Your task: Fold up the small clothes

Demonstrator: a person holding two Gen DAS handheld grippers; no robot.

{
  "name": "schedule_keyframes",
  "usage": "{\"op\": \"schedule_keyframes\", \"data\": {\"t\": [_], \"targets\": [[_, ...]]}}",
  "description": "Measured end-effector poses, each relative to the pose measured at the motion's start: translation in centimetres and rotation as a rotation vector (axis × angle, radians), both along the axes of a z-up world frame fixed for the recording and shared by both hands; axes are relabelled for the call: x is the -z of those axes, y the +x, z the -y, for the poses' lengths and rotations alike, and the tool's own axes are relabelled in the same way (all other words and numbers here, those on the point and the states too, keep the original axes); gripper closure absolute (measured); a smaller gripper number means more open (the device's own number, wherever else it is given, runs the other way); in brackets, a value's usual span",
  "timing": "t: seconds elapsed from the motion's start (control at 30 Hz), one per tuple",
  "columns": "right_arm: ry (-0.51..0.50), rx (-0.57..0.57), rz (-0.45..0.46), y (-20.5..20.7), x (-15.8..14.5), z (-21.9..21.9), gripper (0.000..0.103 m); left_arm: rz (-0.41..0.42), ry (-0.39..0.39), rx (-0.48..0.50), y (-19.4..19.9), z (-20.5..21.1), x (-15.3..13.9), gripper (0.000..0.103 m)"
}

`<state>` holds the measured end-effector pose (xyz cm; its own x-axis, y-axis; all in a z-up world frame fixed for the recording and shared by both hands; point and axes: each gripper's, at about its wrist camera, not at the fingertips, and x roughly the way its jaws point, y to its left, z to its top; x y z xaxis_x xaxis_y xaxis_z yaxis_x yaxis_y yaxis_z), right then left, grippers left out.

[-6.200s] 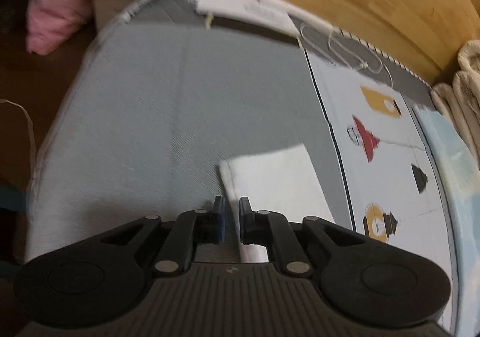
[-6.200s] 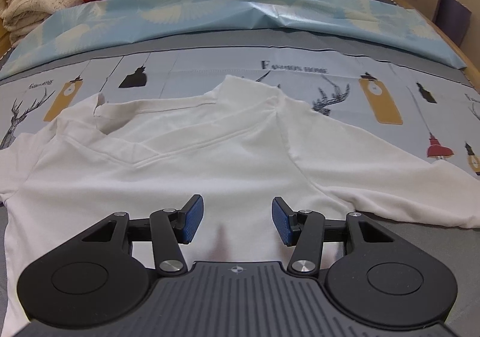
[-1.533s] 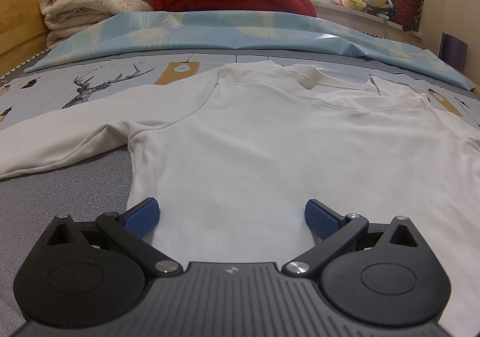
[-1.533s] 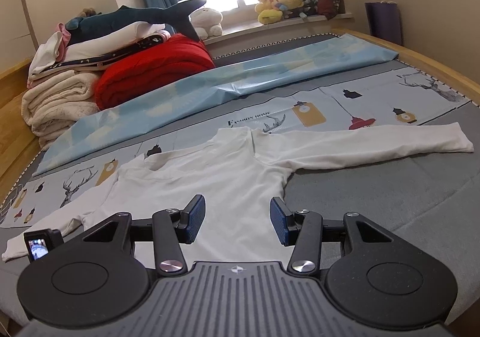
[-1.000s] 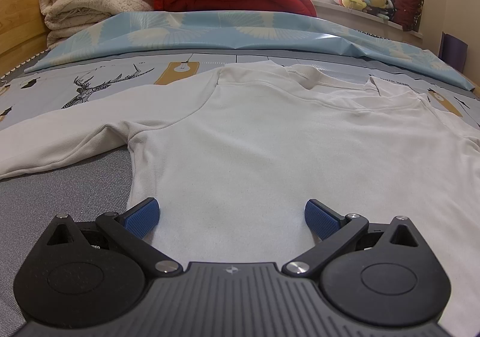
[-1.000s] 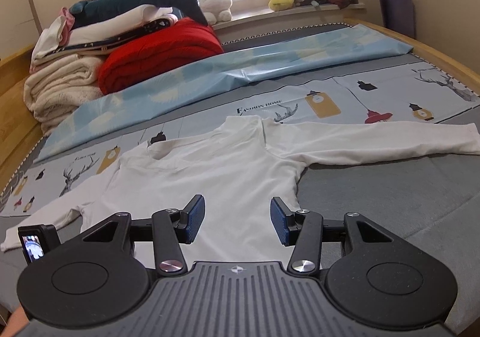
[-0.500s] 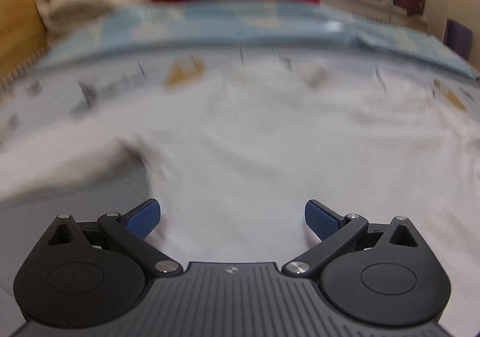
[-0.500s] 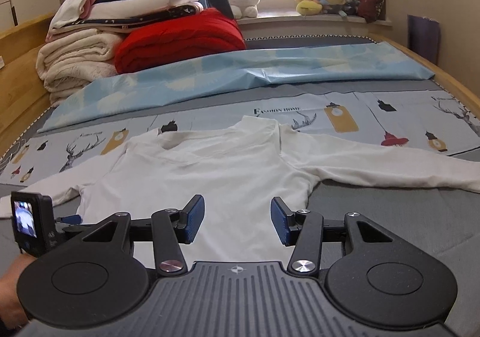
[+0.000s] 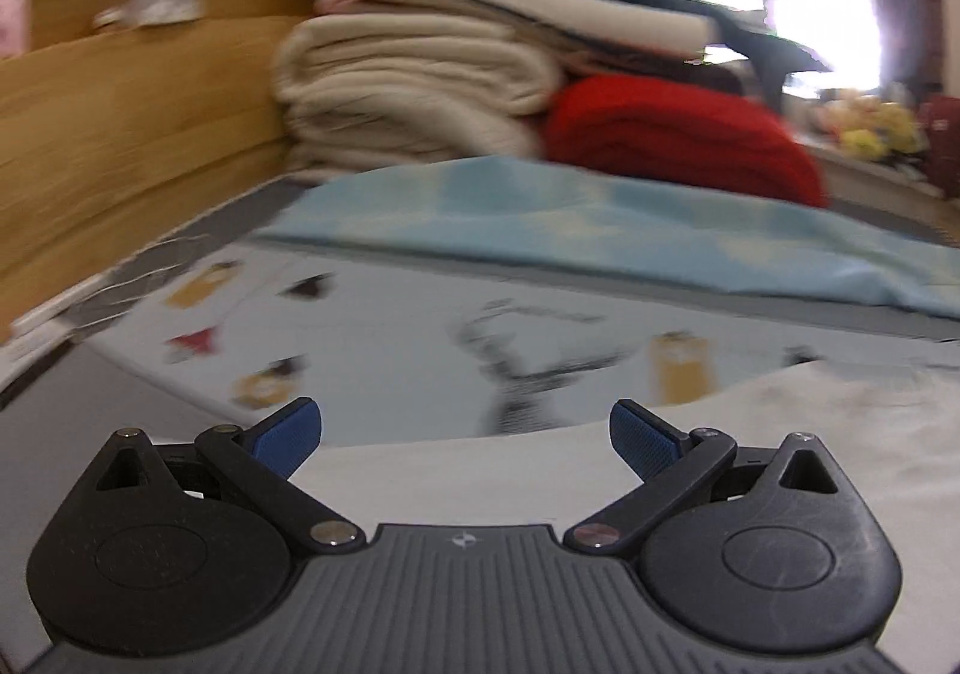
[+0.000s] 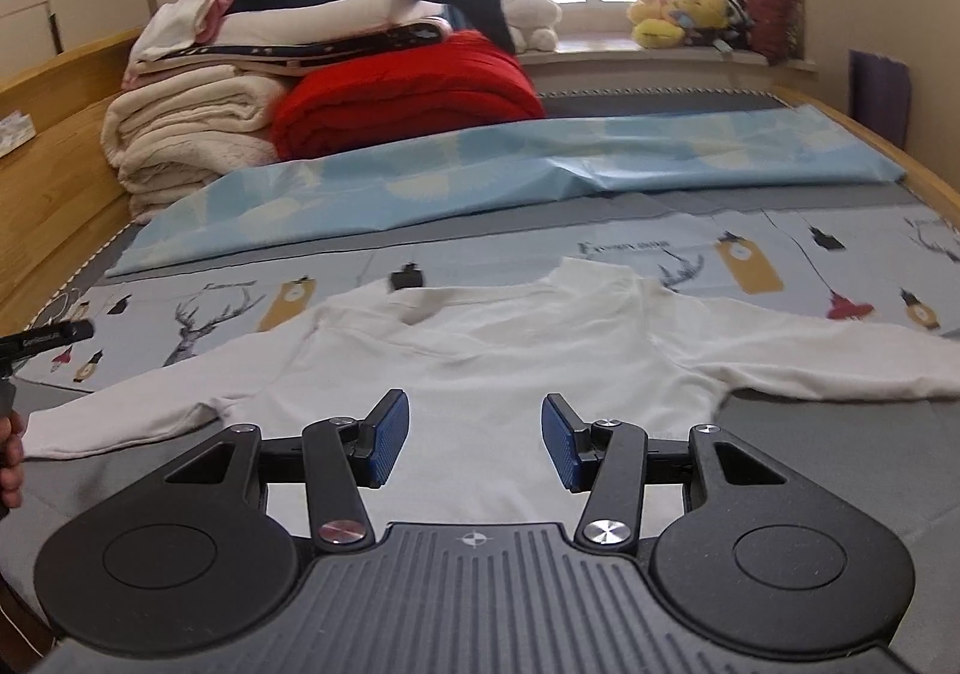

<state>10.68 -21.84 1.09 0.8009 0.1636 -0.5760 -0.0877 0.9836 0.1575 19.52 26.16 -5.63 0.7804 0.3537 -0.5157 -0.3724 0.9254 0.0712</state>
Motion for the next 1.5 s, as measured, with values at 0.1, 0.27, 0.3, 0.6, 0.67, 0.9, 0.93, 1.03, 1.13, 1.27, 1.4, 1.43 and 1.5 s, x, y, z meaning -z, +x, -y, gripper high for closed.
{"op": "schedule_keyframes", "data": {"t": [0.1,0.27,0.3,0.6,0.67,0.9,0.93,1.03,1.13,1.27,1.4,1.43,1.5], "targets": [[-0.047,-0.023,0.039,0.0,-0.4,-1.8,0.052,-0.081,-0.108,-0.161,0.0,-6.0,1.9,0.005],[-0.098,-0.062,0.058,0.9,-0.5,-4.0,0.052,-0.046,-0.294,-0.461,-2.0,-14.2,4.1,0.016],[-0.104,-0.061,0.056,1.1,-0.5,-4.3,0.052,-0.041,-0.345,-0.484,-2.2,-15.5,4.4,0.020],[-0.099,-0.031,0.024,2.4,-0.1,-5.5,0.052,-0.019,-0.661,-0.692,-4.8,-20.9,7.2,0.044],[-0.089,-0.027,0.014,2.4,-0.2,-5.6,0.052,-0.007,-0.699,-0.718,-4.7,-21.4,7.8,0.050],[-0.063,0.015,-0.024,4.2,-2.8,-4.9,0.052,0.048,-0.640,-0.668,-4.2,-20.0,6.6,0.100],[-0.060,0.015,-0.018,4.7,-3.3,-4.9,0.052,0.060,-0.612,-0.642,-3.7,-19.3,5.7,0.100],[-0.058,0.012,0.035,6.8,-5.1,-4.4,0.052,0.089,-0.535,-0.533,-1.8,-16.2,2.7,0.100],[-0.084,0.015,0.046,9.2,-5.1,-3.7,0.052,0.105,-0.523,-0.448,0.0,-12.5,0.1,0.100],[-0.094,0.031,0.043,10.2,-1.8,-1.4,0.052,0.061,-0.497,-0.308,3.5,-5.4,-2.5,0.100],[-0.029,0.085,-0.087,11.2,1.6,0.9,0.056,0.049,-0.511,-0.106,7.4,3.3,-3.7,0.100],[-0.035,0.093,-0.096,11.4,2.1,1.3,0.056,0.039,-0.514,-0.051,8.4,5.6,-3.8,0.100],[-0.049,0.089,-0.094,11.4,2.6,2.2,0.056,0.016,-0.528,0.074,9.8,11.3,-4.0,0.100]]}}
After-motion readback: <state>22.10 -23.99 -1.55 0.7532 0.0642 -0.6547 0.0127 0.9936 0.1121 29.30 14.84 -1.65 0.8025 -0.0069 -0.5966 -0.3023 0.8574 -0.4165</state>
